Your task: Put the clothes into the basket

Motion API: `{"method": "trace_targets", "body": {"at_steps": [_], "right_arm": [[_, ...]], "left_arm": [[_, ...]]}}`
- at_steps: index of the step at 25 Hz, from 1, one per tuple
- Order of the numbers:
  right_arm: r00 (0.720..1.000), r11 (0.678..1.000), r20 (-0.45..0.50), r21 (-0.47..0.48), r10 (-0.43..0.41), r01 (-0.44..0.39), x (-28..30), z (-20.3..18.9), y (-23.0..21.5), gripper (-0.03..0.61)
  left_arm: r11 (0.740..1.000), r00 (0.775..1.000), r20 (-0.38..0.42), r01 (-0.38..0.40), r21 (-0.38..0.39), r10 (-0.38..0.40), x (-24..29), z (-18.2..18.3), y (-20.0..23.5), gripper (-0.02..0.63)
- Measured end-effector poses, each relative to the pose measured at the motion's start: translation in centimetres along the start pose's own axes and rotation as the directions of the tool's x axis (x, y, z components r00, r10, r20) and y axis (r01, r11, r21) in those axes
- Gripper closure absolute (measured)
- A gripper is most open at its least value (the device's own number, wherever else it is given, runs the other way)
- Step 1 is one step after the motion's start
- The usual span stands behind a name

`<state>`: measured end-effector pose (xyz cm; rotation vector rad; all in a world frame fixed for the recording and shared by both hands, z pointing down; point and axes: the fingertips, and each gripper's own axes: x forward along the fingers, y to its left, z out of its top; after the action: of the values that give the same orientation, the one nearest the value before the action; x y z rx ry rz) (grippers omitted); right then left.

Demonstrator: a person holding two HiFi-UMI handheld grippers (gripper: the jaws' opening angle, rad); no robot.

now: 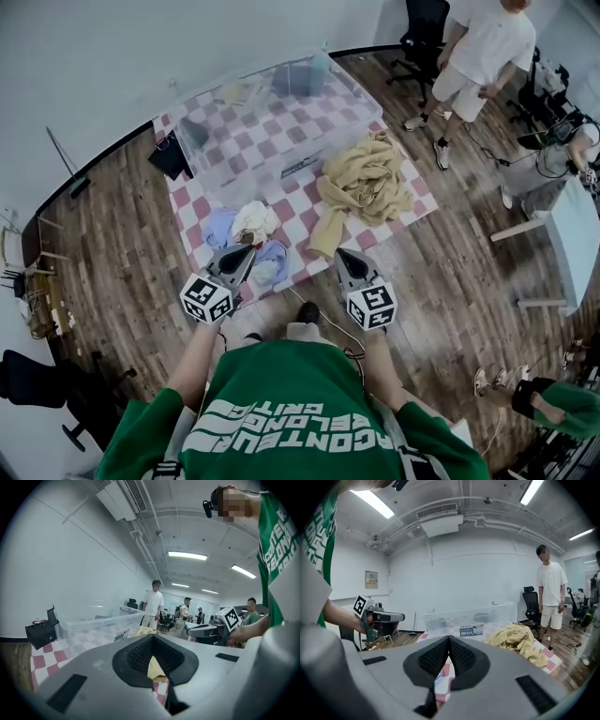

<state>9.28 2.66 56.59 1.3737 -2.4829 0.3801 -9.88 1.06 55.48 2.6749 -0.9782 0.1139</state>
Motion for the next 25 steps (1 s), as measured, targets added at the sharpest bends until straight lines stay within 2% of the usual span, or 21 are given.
{"method": "trace_targets", "body": {"at_steps": [13, 25], "right_arm": [[0.993, 0.994, -0.026, -0.011, 0.113, -0.113, 1.6, -0.8, -2.0, 0.569], [0.990, 0.991, -0.053, -0.021, 0.127, -0.128, 4.9, -0.4, 2.1, 0.570]], "left_arm": [[0.998, 0.998, -0.016, -0.067, -0.014, 0.066, 2.4, -0.7, -0.9, 0.612], [0.998, 0.999, -0.029, -0.044, -0.035, 0.043, 0.4, -1.7, 3.1, 0.612]]}}
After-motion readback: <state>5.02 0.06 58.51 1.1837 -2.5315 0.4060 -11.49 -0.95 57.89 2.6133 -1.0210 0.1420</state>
